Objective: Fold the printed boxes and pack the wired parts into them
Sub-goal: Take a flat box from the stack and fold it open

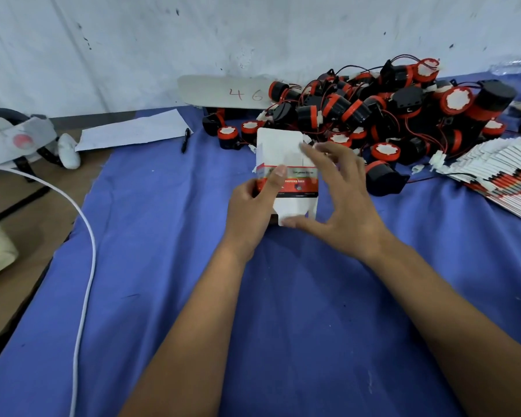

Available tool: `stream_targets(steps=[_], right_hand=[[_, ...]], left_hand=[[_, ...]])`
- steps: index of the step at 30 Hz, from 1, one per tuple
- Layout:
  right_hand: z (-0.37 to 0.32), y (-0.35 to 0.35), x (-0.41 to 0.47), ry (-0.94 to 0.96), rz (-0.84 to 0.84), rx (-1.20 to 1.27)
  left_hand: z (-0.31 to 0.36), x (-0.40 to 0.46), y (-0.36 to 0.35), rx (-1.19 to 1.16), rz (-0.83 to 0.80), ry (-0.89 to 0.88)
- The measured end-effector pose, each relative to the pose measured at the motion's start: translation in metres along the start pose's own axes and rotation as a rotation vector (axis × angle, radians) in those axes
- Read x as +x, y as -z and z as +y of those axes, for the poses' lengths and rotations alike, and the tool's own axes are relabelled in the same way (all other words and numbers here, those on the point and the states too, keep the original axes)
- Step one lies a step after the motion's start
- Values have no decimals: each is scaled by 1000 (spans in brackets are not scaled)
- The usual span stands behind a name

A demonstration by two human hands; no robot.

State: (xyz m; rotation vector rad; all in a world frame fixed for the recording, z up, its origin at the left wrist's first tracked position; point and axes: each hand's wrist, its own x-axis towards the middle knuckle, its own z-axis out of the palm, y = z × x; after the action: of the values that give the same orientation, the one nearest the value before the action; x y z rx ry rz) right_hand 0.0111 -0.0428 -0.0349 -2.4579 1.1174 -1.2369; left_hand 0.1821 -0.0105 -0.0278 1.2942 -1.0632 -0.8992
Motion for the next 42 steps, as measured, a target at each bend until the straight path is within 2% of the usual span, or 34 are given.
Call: stream_targets(steps=[2, 5, 11, 15, 18, 21, 24, 28, 30, 36, 42], right_hand=[[0, 1, 2, 98, -26, -153], [0, 1, 2, 58, -26, -203], [-7, 3, 1, -341, -6, 308], [-12, 5, 0, -366, -57, 557], [-14, 6, -1, -312, -88, 633], [-14, 5, -1, -287, -129, 656], [-15, 4, -2, -284, -151, 631], [-15, 1, -4, -251, -218, 504], [-16, -2, -5, -208, -248, 399], [-13, -1, -5, -163, -195, 339], [-19, -3, -5, -274, -158, 613]], left_hand=[[0, -1, -2, 85, 64, -24], [3, -4, -3, 159, 80, -63], [2, -2, 6, -170, -230, 26], [-4, 0, 8, -206, -386, 51], [-7, 3, 10, -227, -379, 19], [-7, 1, 8, -127, -304, -31], [-6, -1, 2, -58, -170, -82], [-2, 1, 4, -46, 110, -139], [-3, 2, 7, -48, 147, -143], [0, -10, -12, -1, 27, -146], [10, -12, -9, -14, -199, -170]])
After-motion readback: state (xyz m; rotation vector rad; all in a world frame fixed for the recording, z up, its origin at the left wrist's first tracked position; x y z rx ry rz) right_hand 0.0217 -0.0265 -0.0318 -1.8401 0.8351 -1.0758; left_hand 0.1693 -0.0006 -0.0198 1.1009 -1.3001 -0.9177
